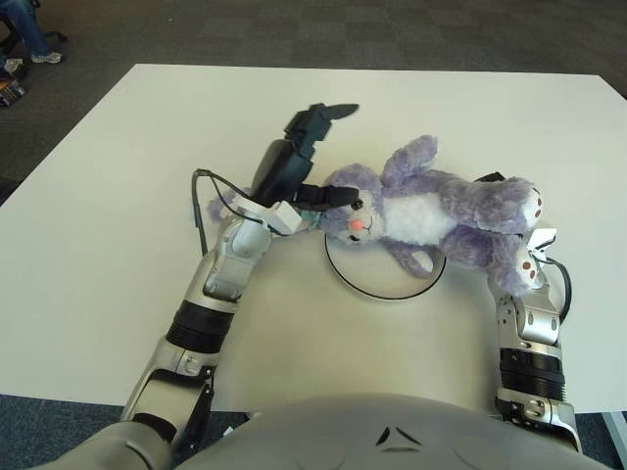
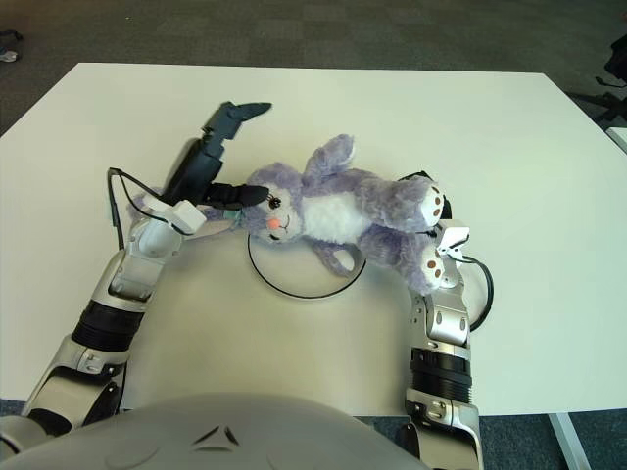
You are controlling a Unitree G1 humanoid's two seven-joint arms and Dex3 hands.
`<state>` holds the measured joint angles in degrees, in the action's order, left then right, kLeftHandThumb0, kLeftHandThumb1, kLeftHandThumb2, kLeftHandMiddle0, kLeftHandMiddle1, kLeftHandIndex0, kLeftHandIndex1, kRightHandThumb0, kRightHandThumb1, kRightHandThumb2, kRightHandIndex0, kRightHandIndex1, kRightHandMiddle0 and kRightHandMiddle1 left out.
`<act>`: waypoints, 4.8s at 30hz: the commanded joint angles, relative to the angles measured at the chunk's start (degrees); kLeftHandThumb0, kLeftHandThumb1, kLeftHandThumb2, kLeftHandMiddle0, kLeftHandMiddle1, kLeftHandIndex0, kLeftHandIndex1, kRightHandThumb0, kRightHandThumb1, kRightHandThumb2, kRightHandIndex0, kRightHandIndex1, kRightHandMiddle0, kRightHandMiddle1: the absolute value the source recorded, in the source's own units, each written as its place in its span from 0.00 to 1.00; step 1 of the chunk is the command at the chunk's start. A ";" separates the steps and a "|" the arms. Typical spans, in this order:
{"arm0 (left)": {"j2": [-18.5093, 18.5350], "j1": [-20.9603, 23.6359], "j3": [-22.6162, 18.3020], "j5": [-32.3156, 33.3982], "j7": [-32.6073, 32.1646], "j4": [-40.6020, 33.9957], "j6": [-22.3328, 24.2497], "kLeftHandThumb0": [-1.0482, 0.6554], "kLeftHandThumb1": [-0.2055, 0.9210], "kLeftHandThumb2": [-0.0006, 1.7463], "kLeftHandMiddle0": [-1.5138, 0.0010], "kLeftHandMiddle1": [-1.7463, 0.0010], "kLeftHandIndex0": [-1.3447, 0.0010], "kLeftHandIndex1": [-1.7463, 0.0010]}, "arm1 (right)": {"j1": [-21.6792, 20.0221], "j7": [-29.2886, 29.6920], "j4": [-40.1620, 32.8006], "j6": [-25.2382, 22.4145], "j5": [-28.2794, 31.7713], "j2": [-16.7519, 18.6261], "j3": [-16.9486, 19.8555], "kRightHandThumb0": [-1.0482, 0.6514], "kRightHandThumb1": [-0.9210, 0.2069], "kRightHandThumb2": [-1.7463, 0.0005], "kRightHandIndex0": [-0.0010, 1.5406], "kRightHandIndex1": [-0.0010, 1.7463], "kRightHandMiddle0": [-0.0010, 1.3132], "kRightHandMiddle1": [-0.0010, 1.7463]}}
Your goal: Put the doll into the plate.
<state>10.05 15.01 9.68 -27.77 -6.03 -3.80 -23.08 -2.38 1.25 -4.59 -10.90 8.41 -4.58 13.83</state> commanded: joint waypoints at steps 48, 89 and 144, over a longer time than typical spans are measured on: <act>3.04 3.56 -13.20 26.06 9.57 14.31 1.07 0.35 0.88 0.48 0.51 0.10 0.94 0.19 | 1.03 -0.88 3.69 -1.46 -0.22 -0.61 -0.82 0.35 0.46 0.30 0.80 1.00 0.42 1.00; -5.04 2.91 -18.71 41.93 17.11 25.82 11.51 0.36 0.56 0.67 0.19 0.00 0.61 0.00 | 0.65 -2.93 5.79 -0.79 0.53 -2.69 0.64 0.35 0.46 0.31 0.80 1.00 0.42 1.00; -6.64 4.42 -20.03 45.28 25.80 35.10 12.61 0.35 0.51 0.71 0.24 0.00 0.58 0.00 | -1.62 5.40 14.25 12.90 -4.32 -2.44 1.63 0.34 0.48 0.29 0.76 1.00 0.43 1.00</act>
<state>4.39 20.99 -10.18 17.17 20.62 29.61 -12.70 -5.36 5.60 6.92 2.77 4.98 -7.29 14.99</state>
